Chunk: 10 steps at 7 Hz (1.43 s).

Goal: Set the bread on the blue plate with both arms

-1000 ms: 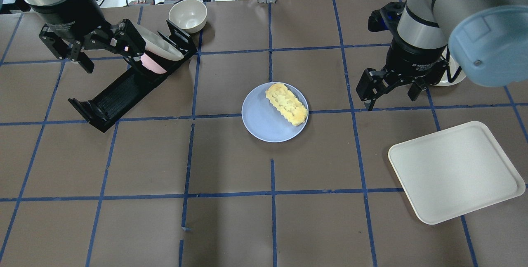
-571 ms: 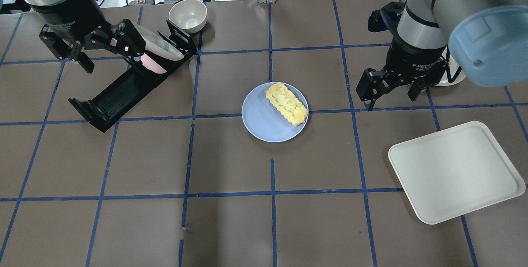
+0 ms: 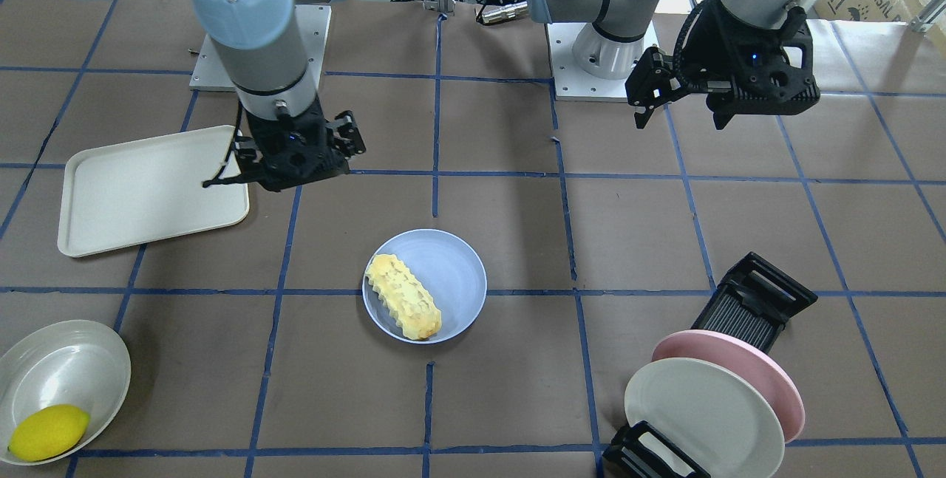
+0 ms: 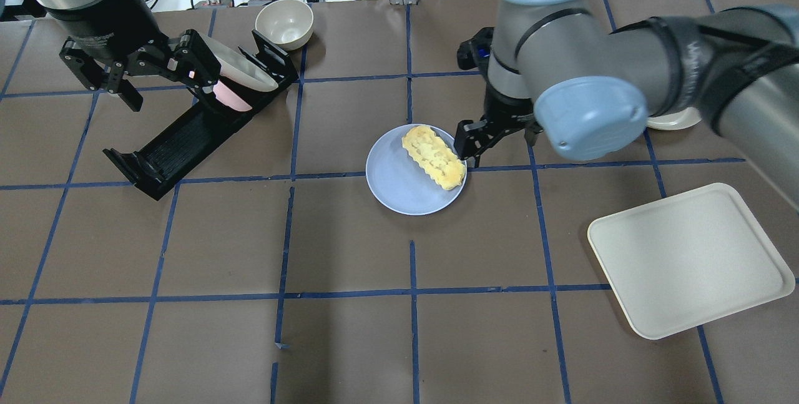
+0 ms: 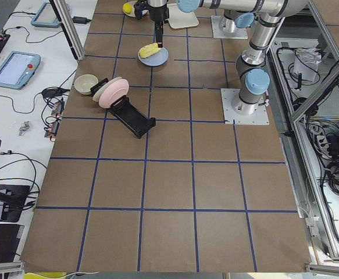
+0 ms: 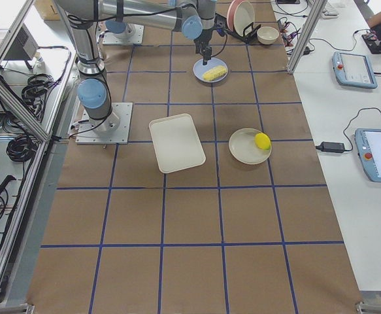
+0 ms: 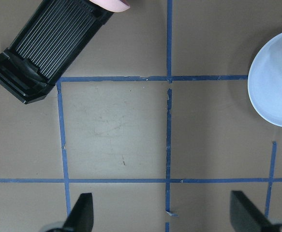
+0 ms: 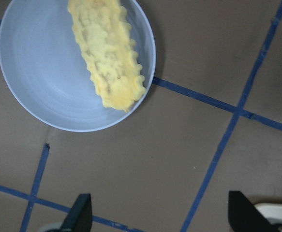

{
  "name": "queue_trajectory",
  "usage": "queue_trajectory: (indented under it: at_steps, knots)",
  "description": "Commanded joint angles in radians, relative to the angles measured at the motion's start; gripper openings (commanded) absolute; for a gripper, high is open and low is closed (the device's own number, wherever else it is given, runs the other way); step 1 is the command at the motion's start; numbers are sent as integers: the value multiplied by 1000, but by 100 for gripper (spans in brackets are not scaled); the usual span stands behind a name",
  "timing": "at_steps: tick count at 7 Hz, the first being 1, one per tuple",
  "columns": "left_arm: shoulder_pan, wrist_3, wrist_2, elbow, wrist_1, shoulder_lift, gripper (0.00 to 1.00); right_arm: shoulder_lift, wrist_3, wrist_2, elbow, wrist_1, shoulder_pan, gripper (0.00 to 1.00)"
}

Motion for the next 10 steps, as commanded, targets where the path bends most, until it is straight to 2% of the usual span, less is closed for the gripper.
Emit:
queue_trajectory:
  at_steps: [1,2,3,5,6,8,10]
  knots:
    - [0,0,0,0,1,0,100,187,14,3,15,-233,60,98]
    - [0,0,0,-2,1,2,100,236,15,2,20,-291,76,98]
    - [0,0,0,-2,1,2,100,238,18,-1,19,-301,80,98]
    - [0,0,0,-5,-1,3,100,153,1,-6,31,-261,57,98]
    - [0,0,0,-5,-1,3,100,166,7,-1,19,-272,57,98]
    - [0,0,0,-5,-1,3,100,240,7,-6,-70,-257,58,98]
    - [-2,0,0,-5,-1,2,100,244,10,-8,-77,-258,60,98]
